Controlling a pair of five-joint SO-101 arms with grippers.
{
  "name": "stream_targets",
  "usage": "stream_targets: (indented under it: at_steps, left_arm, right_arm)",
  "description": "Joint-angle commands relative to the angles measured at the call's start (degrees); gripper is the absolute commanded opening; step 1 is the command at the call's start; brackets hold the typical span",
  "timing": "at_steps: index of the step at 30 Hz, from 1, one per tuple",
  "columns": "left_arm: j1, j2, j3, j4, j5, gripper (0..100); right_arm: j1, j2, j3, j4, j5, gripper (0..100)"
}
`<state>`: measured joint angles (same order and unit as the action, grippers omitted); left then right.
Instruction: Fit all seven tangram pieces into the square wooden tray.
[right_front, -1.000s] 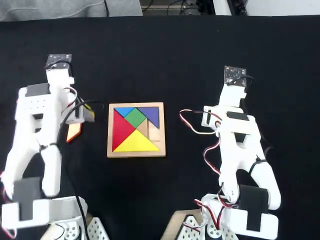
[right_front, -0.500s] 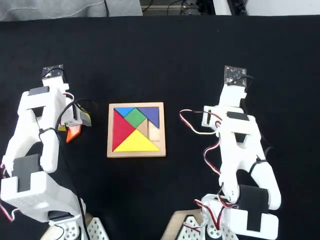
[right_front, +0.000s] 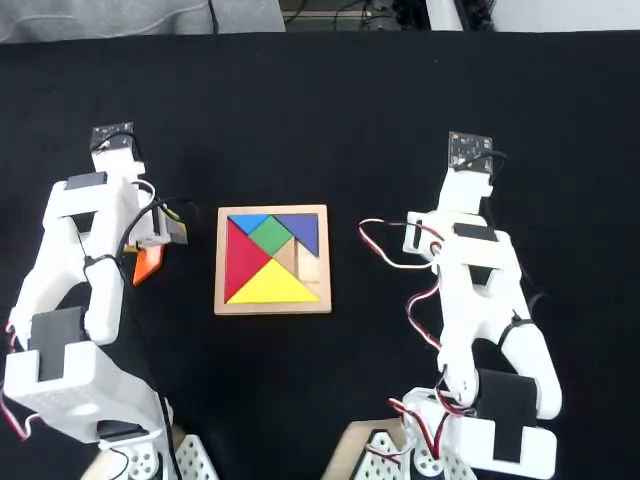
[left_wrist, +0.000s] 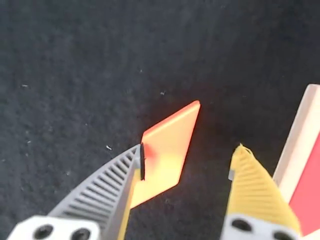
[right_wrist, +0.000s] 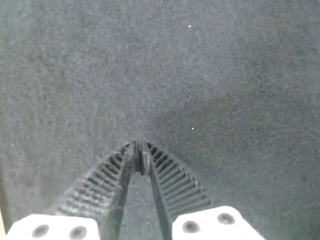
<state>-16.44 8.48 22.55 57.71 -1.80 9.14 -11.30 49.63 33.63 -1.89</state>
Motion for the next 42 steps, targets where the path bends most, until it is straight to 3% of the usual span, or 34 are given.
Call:
stream_targets:
  at_steps: [1,13,21,27,35,39,42]
  left_arm:
    - [1.1,-0.3,-0.9,-0.9,0.6,29]
    - [1.1,3.5,-0.5,-0.4,0.3,28]
    - [0.9,13.9,-12.4,9.2,0.4,28]
    - [0.5,15.1,-14.7,10.5,0.3,14]
    - [-2.6,14.2,-14.6,10.1,0.1,21]
    - [-2.9,13.9,-15.0,10.7,0.1,12]
    - [-2.3,11.1,-17.0,17.6,0.4,5]
  right_arm:
    - [-0.9,-2.8,-4.4,-1.0,0.3,1.1]
    - [-0.9,-2.8,-4.3,-1.0,0.3,1.1]
    - [-0.9,-2.8,-4.2,-1.0,0.3,1.1]
    - [-0.9,-2.8,-4.2,-1.0,0.3,1.1]
    - [-0.9,-2.8,-4.3,-1.0,0.3,1.1]
    - [-0.9,-2.8,-4.3,-1.0,0.3,1.1]
    - [-0.9,-2.8,-4.3,-1.0,0.3,1.1]
